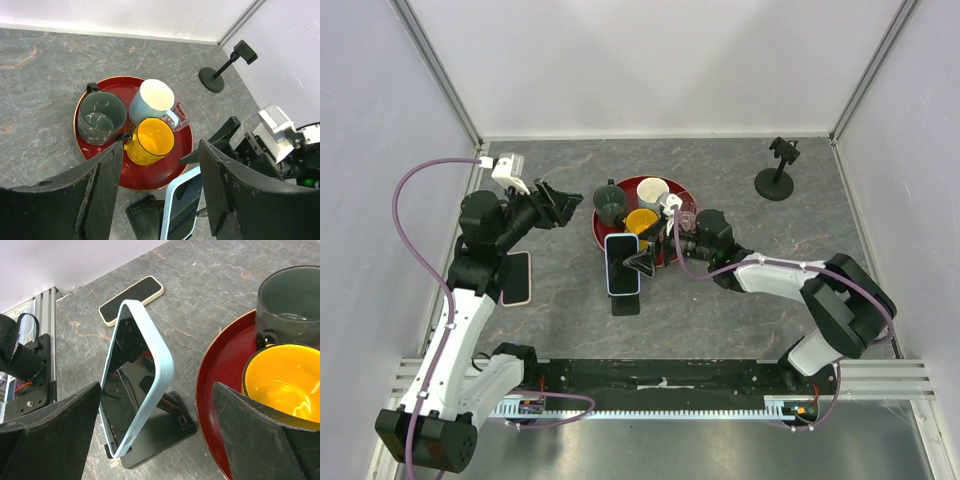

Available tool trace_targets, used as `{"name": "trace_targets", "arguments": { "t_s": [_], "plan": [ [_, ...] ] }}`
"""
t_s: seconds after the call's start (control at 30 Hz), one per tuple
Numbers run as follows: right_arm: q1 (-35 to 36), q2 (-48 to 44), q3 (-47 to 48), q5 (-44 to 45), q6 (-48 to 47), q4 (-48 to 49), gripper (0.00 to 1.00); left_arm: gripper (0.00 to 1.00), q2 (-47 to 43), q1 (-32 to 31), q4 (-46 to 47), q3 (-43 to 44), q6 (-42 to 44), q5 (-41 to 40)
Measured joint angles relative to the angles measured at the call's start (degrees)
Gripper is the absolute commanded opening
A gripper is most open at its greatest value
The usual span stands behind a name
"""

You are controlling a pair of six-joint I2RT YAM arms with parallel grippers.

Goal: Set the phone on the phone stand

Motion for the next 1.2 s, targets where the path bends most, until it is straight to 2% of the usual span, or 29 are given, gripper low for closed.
{"name": "trace_targets", "arguments": {
  "t_s": [0.13, 0.3, 0.47, 0.57, 0.63, 0.77, 0.8, 0.9, 0.97, 1.03, 1.07, 1.2],
  "plan": [
    [0.0, -4.8, 1.6, 3.9, -0.9, -7.8, 0.98, 0.69, -0.2, 0.0, 0.0, 0.0, 0.0, 0.0],
    [0.0, -16.3, 2.1, 15.5, -1.7, -21.3, 0.98, 0.69, -0.4, 0.0, 0.0, 0.0, 0.0, 1.2],
    [-0.6, -30.2, 2.0, 38.2, 0.9, -34.1, 0.98, 0.69, -0.4, 0.0, 0.0, 0.0, 0.0, 1.9],
    [-4.1, -32.0, 3.2, 49.2, 4.0, -41.1, 0.98, 0.69, -0.7, 0.0, 0.2, 0.0, 0.0, 2.7],
    [-9.3, -30.2, 5.3, 54.1, 5.5, -45.5, 0.98, 0.69, -1.0, 0.0, 0.4, 0.0, 0.0, 2.7],
    [-21.3, -22.5, 11.5, 57.7, 6.8, -50.0, 0.96, 0.69, -1.1, 0.0, 0.7, 0.0, -0.2, 3.0],
    [-25.0, -19.1, 14.1, 57.6, 7.1, -50.3, 0.87, 0.69, -1.1, 0.0, 0.9, 0.0, -0.4, 3.2],
    [-34.4, -10.0, 19.9, 56.3, 7.8, -49.2, 0.75, 0.69, -1.1, 0.0, 1.4, -0.1, -1.1, 4.3],
    [-39.4, -4.2, 22.2, 55.0, 8.1, -46.8, 0.71, 0.68, -0.9, 0.0, 1.5, -0.2, -1.5, 4.9],
    [-42.4, 0.8, 23.8, 54.1, 8.2, -45.2, 0.65, 0.66, -0.5, 0.0, 1.9, -0.2, -2.1, 6.0],
    [-43.1, 3.0, 24.7, 53.7, 8.1, -44.4, 0.59, 0.66, -0.3, 0.0, 2.1, -0.2, -2.3, 6.3],
    [-42.9, 8.5, 27.3, 51.9, 7.0, -40.6, 0.48, 0.64, 1.4, 0.0, 2.6, -0.2, -3.0, 8.2]
  ]
}}
